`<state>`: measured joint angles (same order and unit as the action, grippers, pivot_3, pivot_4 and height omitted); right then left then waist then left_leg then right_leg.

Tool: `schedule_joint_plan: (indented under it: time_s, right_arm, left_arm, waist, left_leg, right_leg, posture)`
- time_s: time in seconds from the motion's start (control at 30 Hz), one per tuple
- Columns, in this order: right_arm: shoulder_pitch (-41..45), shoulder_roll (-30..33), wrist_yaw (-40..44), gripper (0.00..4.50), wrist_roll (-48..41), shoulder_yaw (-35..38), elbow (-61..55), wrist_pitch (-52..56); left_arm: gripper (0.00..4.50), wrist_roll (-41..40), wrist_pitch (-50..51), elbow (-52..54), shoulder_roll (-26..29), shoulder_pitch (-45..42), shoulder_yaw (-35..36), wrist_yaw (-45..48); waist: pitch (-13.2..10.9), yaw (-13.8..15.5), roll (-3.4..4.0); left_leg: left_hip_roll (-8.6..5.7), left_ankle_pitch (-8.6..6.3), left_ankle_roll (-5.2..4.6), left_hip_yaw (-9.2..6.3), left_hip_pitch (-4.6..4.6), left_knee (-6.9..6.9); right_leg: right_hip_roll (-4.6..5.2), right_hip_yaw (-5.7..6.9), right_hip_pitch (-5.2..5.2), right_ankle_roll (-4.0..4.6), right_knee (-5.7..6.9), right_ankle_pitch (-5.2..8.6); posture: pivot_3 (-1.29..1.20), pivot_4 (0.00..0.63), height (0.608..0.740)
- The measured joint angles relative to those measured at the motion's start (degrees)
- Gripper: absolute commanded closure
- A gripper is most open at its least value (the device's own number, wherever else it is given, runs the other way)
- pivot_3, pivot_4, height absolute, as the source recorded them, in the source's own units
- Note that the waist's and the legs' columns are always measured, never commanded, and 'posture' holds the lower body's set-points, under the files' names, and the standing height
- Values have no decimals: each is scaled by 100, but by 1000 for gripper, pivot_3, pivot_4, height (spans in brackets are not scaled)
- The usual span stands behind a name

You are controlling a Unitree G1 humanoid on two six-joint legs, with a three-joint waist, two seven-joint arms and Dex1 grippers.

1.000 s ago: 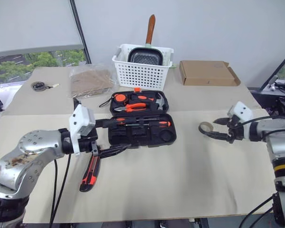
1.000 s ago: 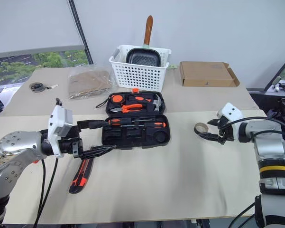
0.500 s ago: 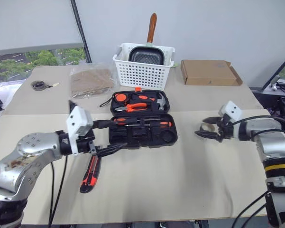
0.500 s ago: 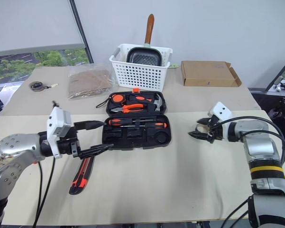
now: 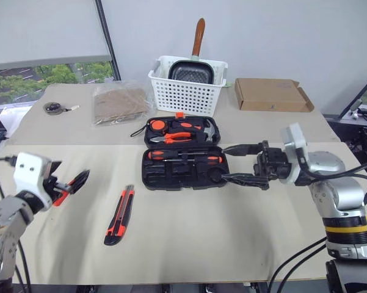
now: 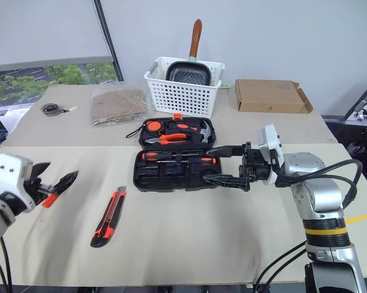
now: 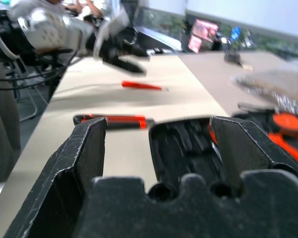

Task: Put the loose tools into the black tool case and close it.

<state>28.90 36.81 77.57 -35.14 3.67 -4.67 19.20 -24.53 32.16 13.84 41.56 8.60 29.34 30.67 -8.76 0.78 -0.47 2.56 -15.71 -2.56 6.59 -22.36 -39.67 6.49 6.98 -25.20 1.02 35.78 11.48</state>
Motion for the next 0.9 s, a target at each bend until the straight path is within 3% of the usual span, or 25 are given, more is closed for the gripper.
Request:
schedule_joint_plan:
  time_s: [0.43,0.57,0.83,0.9]
  right_arm:
    - [76,-138,114,664,3,-46,46,-135]
    - [71,-134,113,593,3,-44,41,-151]
    - [-70,-52,37,593,-1,8,-54,-154]
    - [-72,-35,0,593,-5,26,-91,-154]
  left_arm:
    - [0,85,323,-939,153,-311,-111,345]
    - [995,98,360,-1584,208,-592,-152,467]
    - [4001,112,378,-1977,331,-797,-145,612]
    - [4072,111,354,-1976,324,-831,-145,617]
  waist:
    - [-1,39,-2]
    - [-1,3,-3]
    - [-1,-1,-4]
    - [-1,-1,-4]
  left_leg:
    - [3,-4,3,0,-4,-1]
    - [3,-4,1,4,-5,-1]
    - [3,-7,4,5,-3,-1]
    - [3,-8,5,4,-2,-1]
  right_leg:
    - [3,8,-3,4,2,1]
    - [3,8,-4,4,2,1]
    - [27,6,-3,4,2,0]
    - [29,7,-4,4,2,0]
  posture:
    - [0,150,700]
    - [0,150,700]
    - [0,150,700]
    - [0,150,700]
